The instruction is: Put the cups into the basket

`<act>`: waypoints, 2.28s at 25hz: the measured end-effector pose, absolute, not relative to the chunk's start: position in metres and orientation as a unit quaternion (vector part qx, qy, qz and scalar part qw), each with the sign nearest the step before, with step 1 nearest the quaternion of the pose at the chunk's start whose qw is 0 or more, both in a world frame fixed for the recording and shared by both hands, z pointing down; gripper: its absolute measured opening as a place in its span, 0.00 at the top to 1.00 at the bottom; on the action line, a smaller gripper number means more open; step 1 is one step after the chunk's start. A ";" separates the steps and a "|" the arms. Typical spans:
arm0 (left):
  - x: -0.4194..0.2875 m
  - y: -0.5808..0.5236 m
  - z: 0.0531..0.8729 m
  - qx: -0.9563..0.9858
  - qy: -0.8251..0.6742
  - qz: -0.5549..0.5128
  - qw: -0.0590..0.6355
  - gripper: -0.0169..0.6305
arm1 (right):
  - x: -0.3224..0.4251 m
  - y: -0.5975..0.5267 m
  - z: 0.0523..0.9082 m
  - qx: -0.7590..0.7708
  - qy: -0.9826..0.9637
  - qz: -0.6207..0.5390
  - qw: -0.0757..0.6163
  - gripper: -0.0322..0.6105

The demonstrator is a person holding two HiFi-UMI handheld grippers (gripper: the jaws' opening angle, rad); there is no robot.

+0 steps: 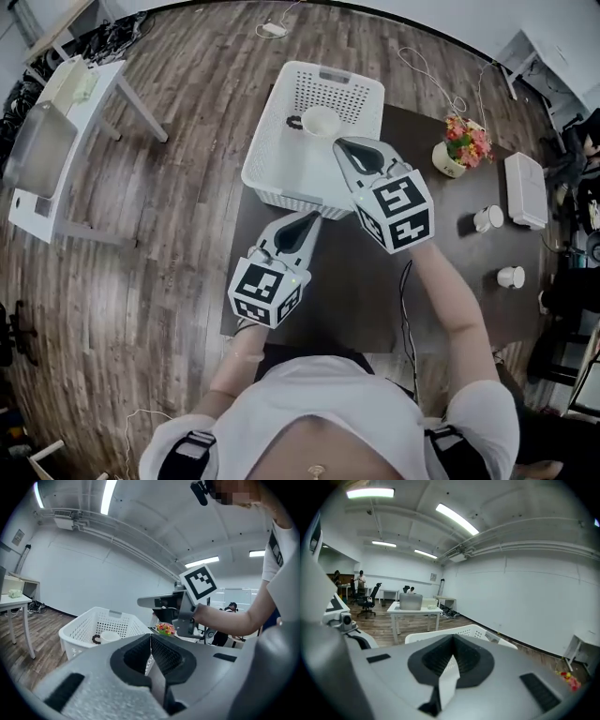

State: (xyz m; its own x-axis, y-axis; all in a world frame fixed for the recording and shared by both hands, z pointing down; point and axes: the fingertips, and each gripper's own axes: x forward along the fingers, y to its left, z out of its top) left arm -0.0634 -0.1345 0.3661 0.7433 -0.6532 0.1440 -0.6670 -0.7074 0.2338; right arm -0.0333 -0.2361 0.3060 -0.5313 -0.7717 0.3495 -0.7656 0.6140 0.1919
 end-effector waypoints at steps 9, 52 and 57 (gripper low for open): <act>0.005 -0.123 0.346 0.944 -0.310 0.023 0.110 0.95 | 0.062 -0.163 0.288 0.567 -0.817 -0.004 0.108 0.93; 0.099 -0.078 0.351 0.964 -0.250 0.022 0.087 0.96 | 0.141 -0.058 0.355 0.710 -0.699 0.084 0.033 0.93; 0.100 -0.069 0.354 0.967 -0.241 0.031 0.080 0.96 | 0.136 -0.058 0.355 0.709 -0.700 0.078 0.036 0.93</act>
